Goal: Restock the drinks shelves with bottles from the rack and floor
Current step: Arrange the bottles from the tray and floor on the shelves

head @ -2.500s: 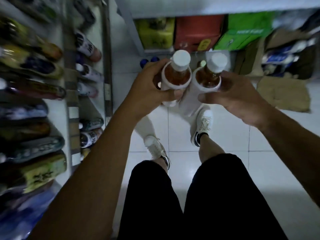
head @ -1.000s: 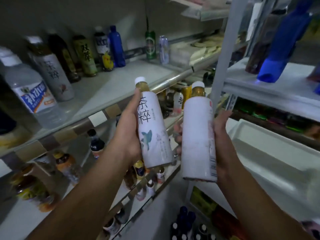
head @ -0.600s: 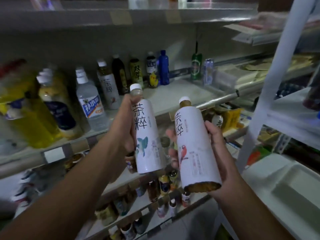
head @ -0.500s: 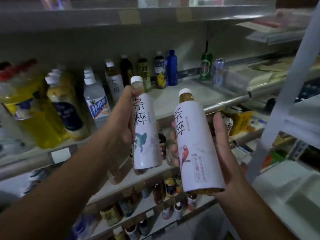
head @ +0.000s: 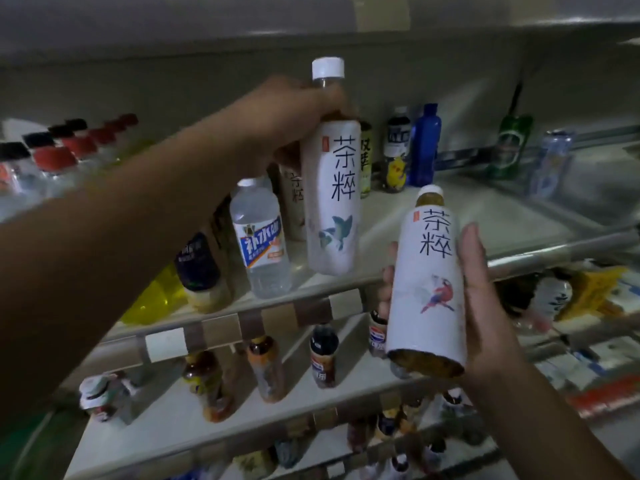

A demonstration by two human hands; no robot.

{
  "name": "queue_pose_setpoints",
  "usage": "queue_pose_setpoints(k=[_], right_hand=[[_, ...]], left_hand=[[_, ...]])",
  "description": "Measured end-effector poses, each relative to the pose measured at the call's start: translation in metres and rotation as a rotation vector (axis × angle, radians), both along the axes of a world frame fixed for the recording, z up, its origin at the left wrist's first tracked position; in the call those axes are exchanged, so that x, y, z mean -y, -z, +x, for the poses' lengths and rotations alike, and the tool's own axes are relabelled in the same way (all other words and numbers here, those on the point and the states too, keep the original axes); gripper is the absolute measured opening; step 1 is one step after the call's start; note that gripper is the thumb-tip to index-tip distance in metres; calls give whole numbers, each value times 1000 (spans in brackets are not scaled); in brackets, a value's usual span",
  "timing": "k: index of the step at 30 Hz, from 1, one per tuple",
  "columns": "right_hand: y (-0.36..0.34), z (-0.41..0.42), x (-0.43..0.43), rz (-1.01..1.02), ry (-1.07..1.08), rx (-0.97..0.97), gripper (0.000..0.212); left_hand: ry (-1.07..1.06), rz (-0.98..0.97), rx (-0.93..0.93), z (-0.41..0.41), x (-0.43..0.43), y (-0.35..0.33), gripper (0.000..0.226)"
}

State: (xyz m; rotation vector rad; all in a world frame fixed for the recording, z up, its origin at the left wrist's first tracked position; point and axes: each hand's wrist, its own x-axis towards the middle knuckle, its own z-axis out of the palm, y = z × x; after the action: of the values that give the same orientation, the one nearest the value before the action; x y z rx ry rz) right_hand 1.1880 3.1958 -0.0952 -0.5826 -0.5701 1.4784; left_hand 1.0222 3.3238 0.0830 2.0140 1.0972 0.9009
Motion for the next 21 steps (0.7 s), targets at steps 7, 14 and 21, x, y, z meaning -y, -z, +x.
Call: queue_pose_setpoints(k=[7,14,21], right_hand=[[-26,-15,-65,54,213,509,61],[-32,-21,-116,208,263,640,68],[-4,-31,-141,232,295,589,66]], left_hand=[[55,-59,-334,1,-72,-12,28],[9,11,-530,8,-110,-2,15],[36,19,-597,3,-122,4,22]])
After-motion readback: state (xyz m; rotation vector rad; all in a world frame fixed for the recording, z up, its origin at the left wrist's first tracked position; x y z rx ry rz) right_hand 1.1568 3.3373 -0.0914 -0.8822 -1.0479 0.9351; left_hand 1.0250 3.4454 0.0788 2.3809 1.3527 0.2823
